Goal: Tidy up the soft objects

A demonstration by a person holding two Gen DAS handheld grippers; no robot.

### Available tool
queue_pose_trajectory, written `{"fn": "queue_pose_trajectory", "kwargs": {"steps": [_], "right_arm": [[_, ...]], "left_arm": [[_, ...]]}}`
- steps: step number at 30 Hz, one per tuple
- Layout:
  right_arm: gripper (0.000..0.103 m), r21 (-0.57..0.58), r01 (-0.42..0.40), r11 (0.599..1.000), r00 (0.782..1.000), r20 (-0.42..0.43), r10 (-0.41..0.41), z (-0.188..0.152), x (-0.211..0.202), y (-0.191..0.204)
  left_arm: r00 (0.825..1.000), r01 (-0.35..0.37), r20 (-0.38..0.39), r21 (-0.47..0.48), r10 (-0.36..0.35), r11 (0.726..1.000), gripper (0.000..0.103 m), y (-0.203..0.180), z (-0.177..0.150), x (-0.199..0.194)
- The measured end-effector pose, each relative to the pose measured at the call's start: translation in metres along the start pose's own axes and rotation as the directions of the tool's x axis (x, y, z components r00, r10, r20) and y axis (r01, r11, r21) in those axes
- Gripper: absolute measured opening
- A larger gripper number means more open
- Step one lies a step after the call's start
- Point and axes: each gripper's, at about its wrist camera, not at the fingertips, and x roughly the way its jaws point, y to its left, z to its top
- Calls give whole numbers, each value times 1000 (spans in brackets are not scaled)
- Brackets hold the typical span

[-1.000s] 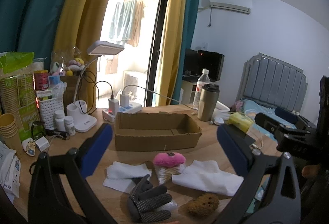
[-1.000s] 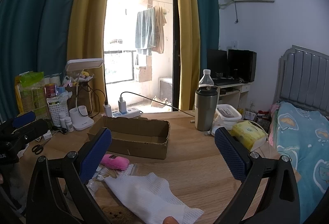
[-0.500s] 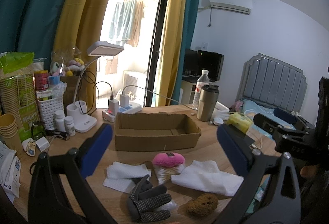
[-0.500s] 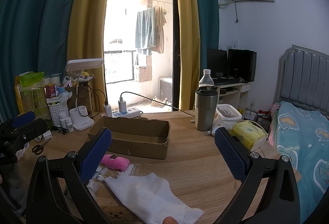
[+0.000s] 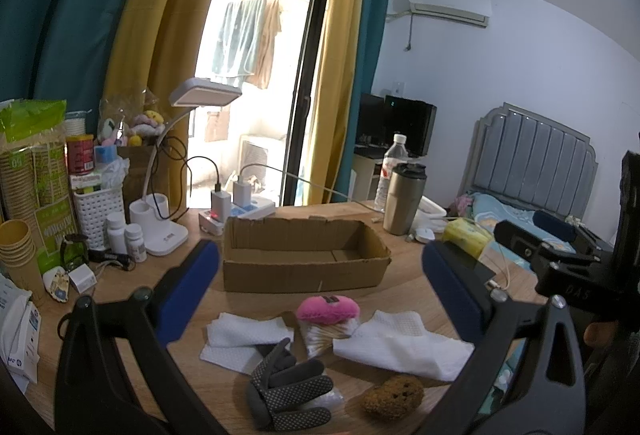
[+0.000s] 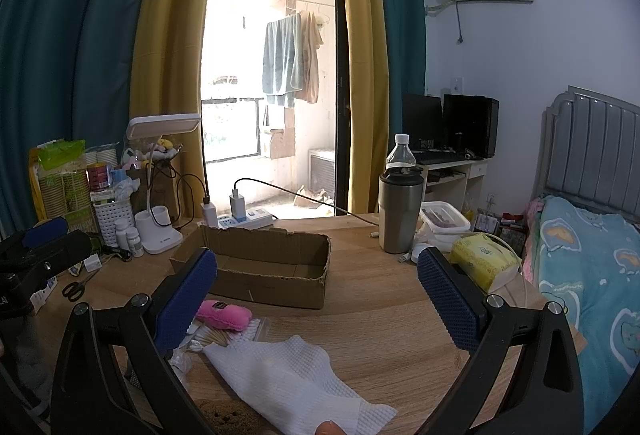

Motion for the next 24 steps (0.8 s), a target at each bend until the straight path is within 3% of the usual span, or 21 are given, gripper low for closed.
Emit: {"fn": "queue_pose_trajectory", "kwargs": {"steps": [24], "right_arm": [[102, 0, -1, 1000, 1000, -2, 1, 1, 0, 0]], "left_arm": [[1000, 2, 3, -4, -2, 1000, 102, 2, 3, -1]]}}
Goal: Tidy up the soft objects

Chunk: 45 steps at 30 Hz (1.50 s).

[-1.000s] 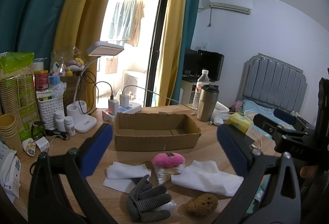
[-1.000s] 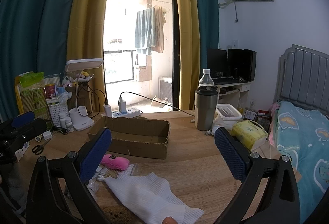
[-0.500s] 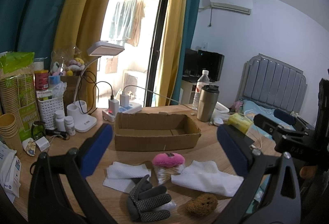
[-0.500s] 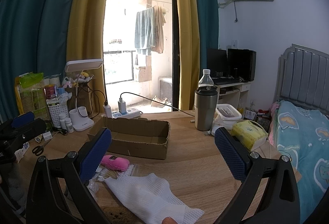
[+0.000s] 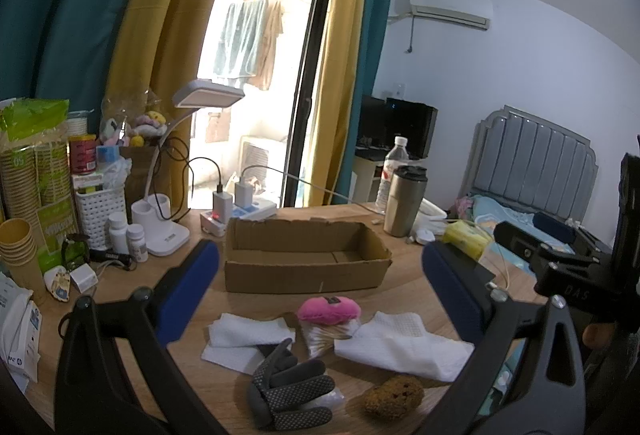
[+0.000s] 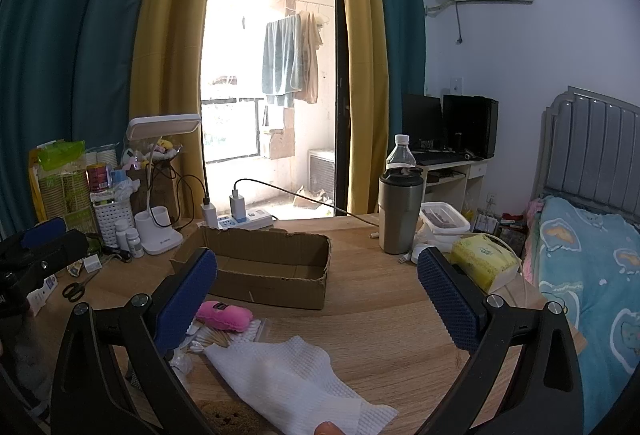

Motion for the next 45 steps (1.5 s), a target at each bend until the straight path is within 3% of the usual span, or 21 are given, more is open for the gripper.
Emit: {"fn": "queue_pose_trajectory", "kwargs": {"steps": [23, 34, 45], "right_arm": [[102, 0, -2, 1000, 999, -33, 2, -11, 9, 1], [102, -1, -21, 1000, 989, -147, 20, -37, 43, -3], [102, 19, -55, 998, 952, -302, 58, -78, 83, -6]], "left_arm": [[1000, -10, -30, -24, 9, 1000, 102, 9, -7, 3], [988, -56, -149, -51, 48, 997, 102, 23, -37, 31], [957, -100, -278, -59, 80, 993, 102, 40, -74, 61]]}}
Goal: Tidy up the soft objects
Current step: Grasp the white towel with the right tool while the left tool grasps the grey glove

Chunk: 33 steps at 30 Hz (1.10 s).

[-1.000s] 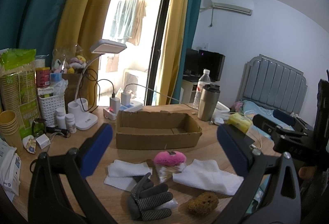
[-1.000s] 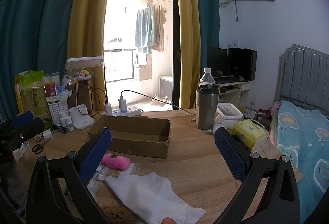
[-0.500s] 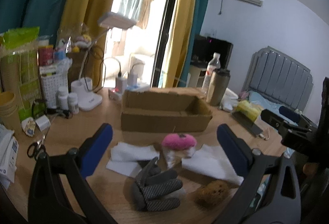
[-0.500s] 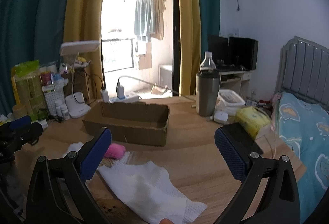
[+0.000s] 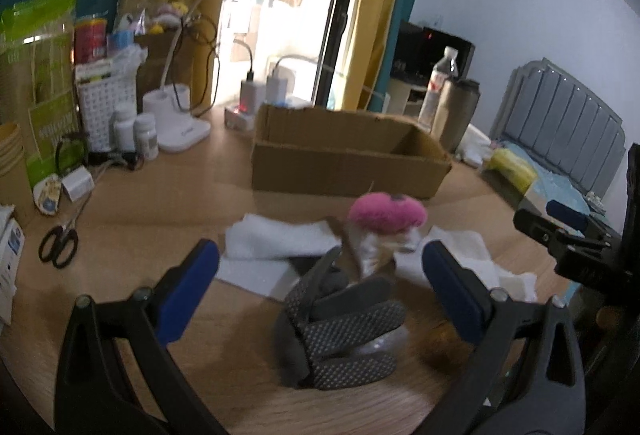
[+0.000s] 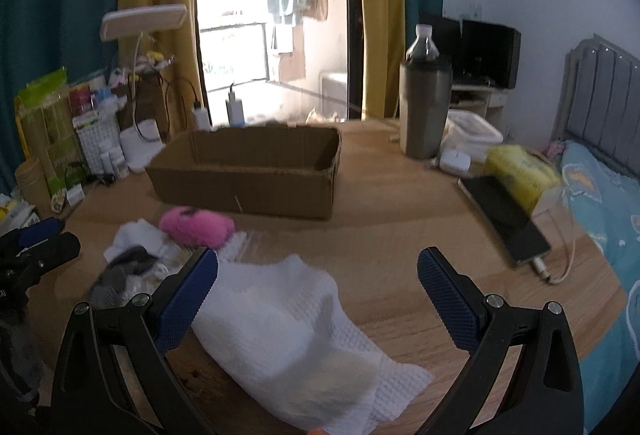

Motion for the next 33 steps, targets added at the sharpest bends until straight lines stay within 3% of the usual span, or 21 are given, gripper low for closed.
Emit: {"fn": "queue_pose_trajectory", "kwargs": {"steps": [13, 16, 28, 31, 33], "right_arm": [[97, -2, -50, 999, 991, -125, 49, -21, 32, 2], [91, 0, -71, 998, 986, -151, 70, -23, 38, 3], [79, 15, -133, 991, 971, -200, 133, -30, 49, 4], [67, 16, -165, 986, 965, -203, 164, -29, 49, 6], [53, 13, -192, 981, 961, -203, 190, -28, 47, 8]], "left_arm": [[992, 0, -128, -27, -3, 1000, 101, 11, -24, 32], [990, 15, -141, -17, -18, 1000, 101, 9, -26, 35], [972, 86, -213, -74, -100, 994, 74, 12, -37, 50], [965, 120, -222, -110, -142, 987, 66, 15, -38, 51], [963, 130, -222, -111, -152, 985, 60, 14, -39, 50]]}}
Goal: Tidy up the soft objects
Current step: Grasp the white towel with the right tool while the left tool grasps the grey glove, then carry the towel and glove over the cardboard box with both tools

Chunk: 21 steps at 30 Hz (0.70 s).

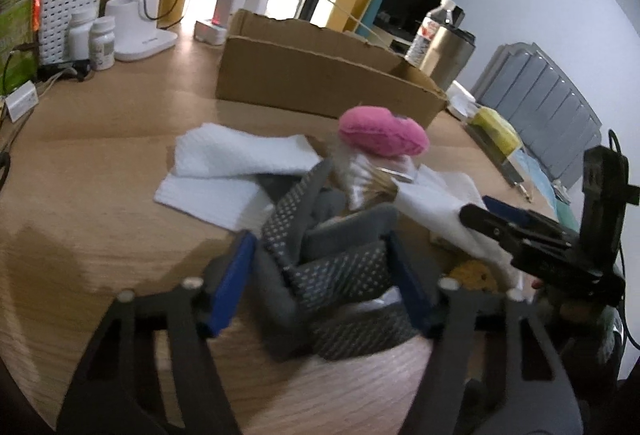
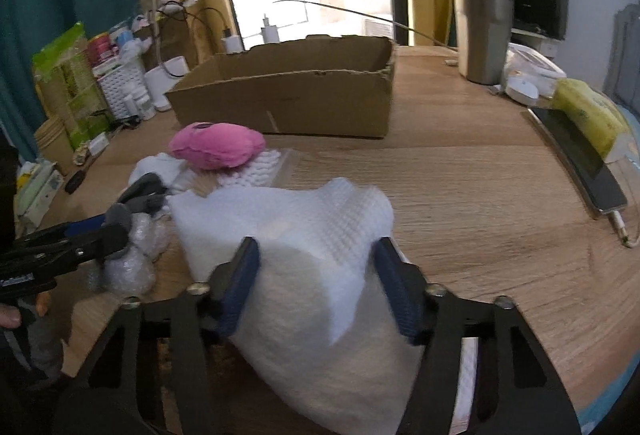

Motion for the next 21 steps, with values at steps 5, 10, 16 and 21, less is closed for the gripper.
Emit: {"fn": "queue_pose_trajectory", "kwargs": {"steps": [5, 10, 16, 21], "right_arm": [[17, -30, -6, 1000, 1000, 17, 7, 3, -4, 8], [9, -29, -5, 1000, 999, 40, 7, 6, -9, 7], [9, -24, -11, 1000, 997, 81, 13, 13, -21, 7], [9, -30, -4, 1000, 992, 128, 8, 21, -34, 8]], "left_arm": [[1000, 26, 5, 10, -27, 1000, 40, -3, -1, -3], [999, 50, 11, -1, -50, 999, 28, -1, 1, -7], [998, 59, 19, -12, -58, 998, 27, 1, 1, -11], [998, 55, 43, -5, -55, 998, 26, 0, 4, -21]]}}
